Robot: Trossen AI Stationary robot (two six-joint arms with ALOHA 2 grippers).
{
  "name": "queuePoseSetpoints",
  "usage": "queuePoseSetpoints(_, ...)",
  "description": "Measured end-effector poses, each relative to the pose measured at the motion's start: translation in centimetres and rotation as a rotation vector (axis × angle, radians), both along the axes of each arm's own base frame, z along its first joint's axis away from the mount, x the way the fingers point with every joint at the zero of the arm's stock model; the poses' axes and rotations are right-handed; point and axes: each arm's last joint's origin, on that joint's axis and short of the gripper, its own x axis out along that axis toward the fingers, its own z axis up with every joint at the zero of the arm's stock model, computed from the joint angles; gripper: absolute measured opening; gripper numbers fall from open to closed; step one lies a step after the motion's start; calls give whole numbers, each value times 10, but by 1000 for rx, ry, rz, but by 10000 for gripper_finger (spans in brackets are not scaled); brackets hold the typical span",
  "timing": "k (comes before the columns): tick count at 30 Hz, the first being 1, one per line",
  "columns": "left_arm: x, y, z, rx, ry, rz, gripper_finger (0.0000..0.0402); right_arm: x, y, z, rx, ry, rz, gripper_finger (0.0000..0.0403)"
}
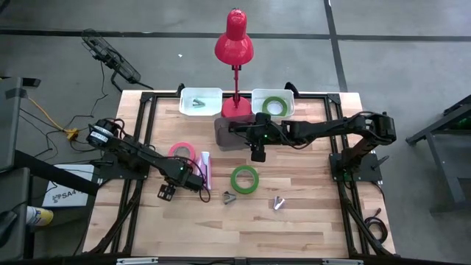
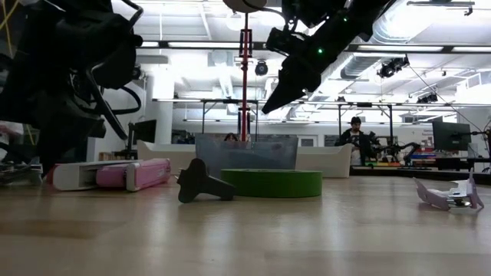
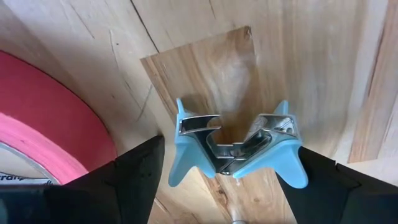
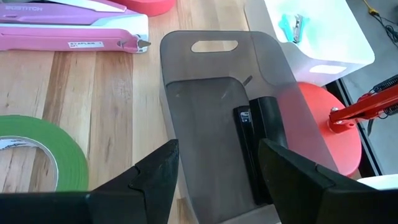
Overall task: Pick and place Stapler, Stapler remover, tape
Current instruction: Put the light blue staple remover into the left white bin
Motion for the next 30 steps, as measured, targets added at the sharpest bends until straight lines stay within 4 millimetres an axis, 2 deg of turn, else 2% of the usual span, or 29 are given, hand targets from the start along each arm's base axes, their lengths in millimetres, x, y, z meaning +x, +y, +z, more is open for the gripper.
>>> queuePoseSetpoints(18,0,-1,0,-21,0,36,111,0,0,0,1,5,0,213)
queuePoseSetpoints(30,1,-2,1,-26,2,78,101,-1,0,-1,2,12,0,213)
